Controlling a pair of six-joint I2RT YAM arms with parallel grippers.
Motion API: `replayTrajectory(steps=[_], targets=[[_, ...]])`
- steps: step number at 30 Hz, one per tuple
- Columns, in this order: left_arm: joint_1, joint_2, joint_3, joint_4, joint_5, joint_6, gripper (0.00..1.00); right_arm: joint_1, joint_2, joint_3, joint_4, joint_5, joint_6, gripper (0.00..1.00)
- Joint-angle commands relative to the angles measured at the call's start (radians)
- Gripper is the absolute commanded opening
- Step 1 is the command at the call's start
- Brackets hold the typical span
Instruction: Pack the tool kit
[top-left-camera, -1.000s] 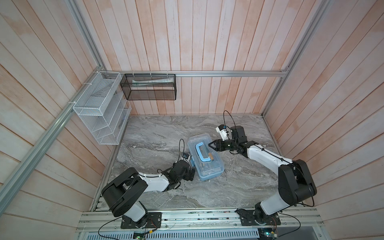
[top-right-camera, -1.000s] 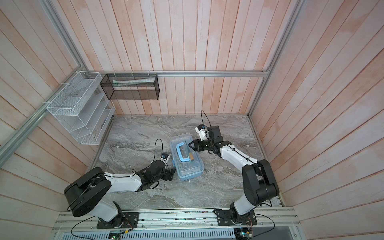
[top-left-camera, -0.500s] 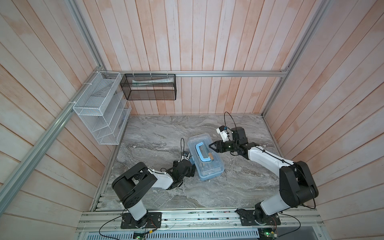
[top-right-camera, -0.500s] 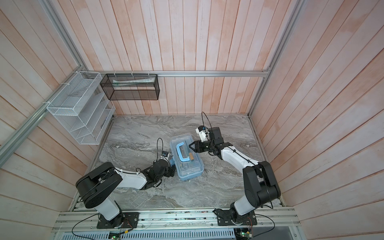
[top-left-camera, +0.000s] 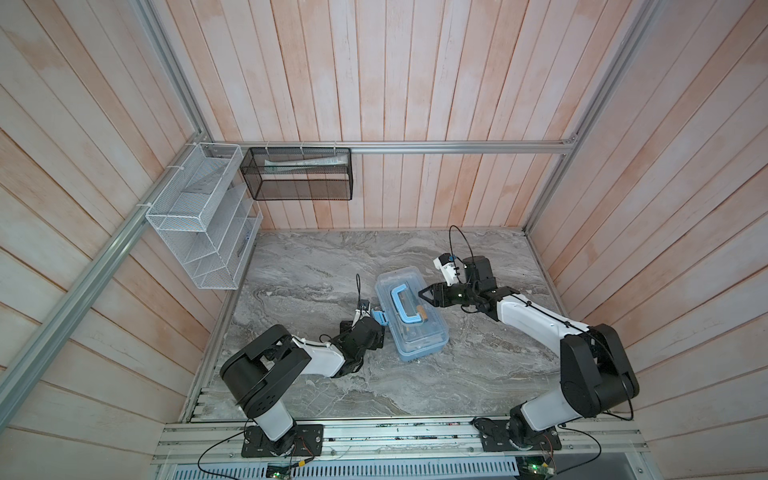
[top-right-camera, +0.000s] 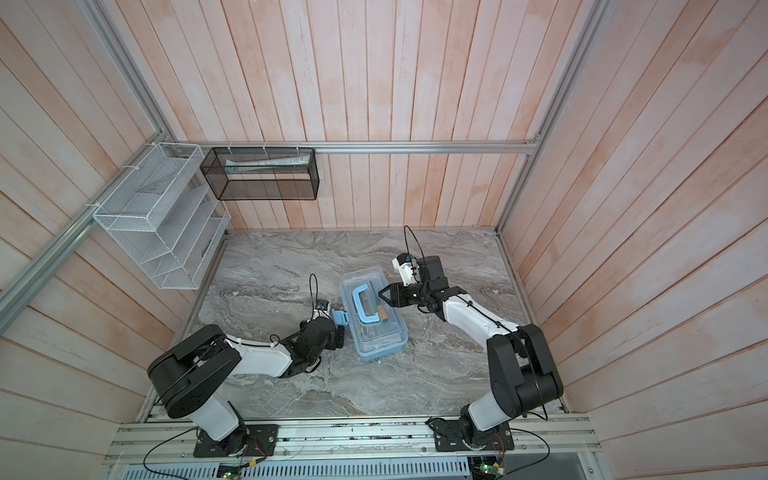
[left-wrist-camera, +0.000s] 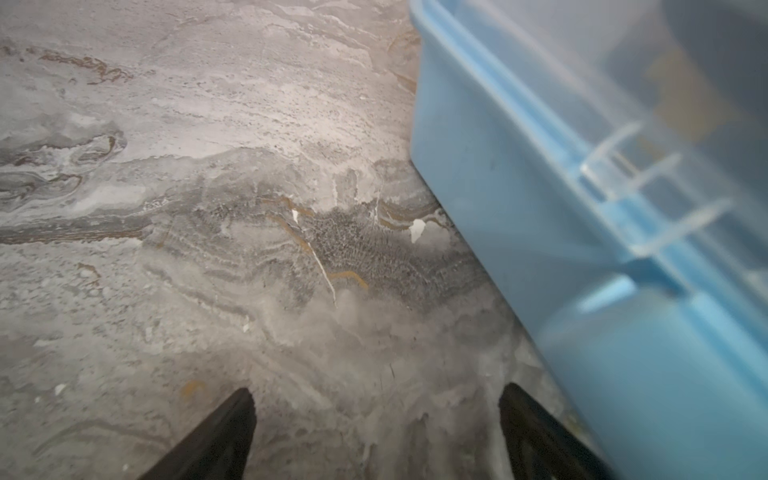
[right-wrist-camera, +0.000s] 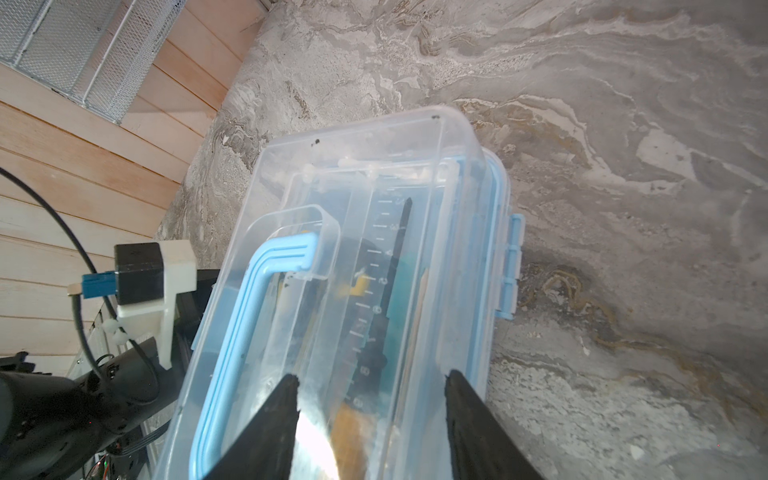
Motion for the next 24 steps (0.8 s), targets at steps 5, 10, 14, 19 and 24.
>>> replayTrajectory(steps=[5, 10, 14, 19, 24], targets=[[0.101, -0.052, -0.010, 0.051, 0.181, -0.162, 0.56, 0.005, 0.010, -0.009, 0.023, -0.063, 0.014, 0.54], [0.116, -0.103, -0.034, 0.151, 0.336, -0.217, 0.52, 0.005, 0.005, -0.018, 0.034, -0.062, 0.019, 0.54], [0.116, -0.124, -0.057, 0.233, 0.447, -0.303, 0.51, 0.005, 0.009, -0.016, 0.034, -0.064, 0.017, 0.54], [0.118, -0.143, -0.095, 0.285, 0.468, -0.369, 0.51, 0.006, 0.014, -0.024, 0.043, -0.070, 0.021, 0.53], [0.121, -0.133, -0.123, 0.353, 0.513, -0.413, 0.51, 0.005, 0.024, -0.020, 0.039, -0.071, 0.022, 0.53]])
